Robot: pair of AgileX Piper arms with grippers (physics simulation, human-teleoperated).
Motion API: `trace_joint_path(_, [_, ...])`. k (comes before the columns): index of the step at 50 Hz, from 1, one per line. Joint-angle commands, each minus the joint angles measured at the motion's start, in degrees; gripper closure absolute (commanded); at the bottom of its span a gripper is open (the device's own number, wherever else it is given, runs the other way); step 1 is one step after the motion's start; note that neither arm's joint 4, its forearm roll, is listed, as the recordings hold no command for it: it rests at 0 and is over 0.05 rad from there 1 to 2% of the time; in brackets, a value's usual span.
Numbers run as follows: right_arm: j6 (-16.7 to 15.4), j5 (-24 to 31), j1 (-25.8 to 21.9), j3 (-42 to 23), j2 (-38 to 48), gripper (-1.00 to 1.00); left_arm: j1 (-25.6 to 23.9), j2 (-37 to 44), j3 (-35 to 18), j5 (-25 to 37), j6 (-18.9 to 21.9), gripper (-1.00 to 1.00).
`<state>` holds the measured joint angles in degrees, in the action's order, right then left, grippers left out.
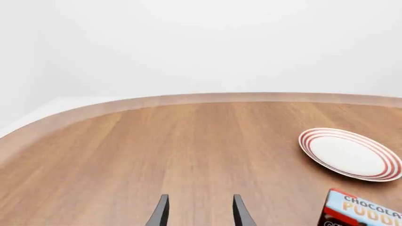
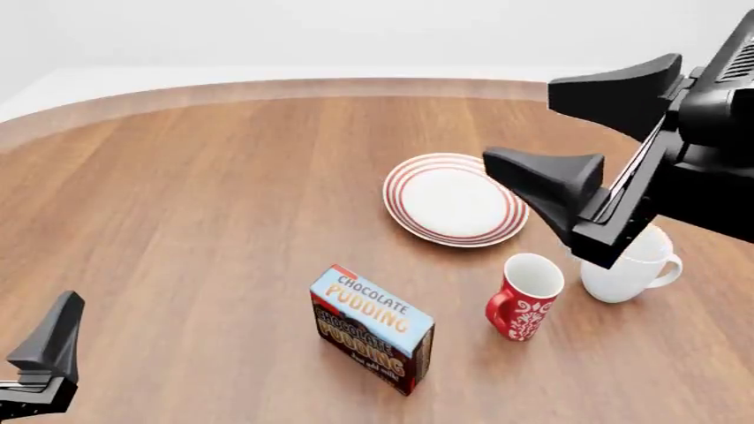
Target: Put the chocolate pudding to the right of the plate.
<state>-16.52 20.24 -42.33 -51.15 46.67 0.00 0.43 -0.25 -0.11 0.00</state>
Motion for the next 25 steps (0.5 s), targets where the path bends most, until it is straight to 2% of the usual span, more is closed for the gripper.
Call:
trace_joint_path(1, [1.59, -2.01, -3.91, 1.21, 3.34, -1.0, 0.0, 0.0, 0.0, 0.0, 0.0, -1.0])
trace_joint_path(25, [3.48, -6.46, -7.53, 4.11, 8.79, -1.0, 0.0, 0.0, 0.0, 0.0, 0.0, -1.0])
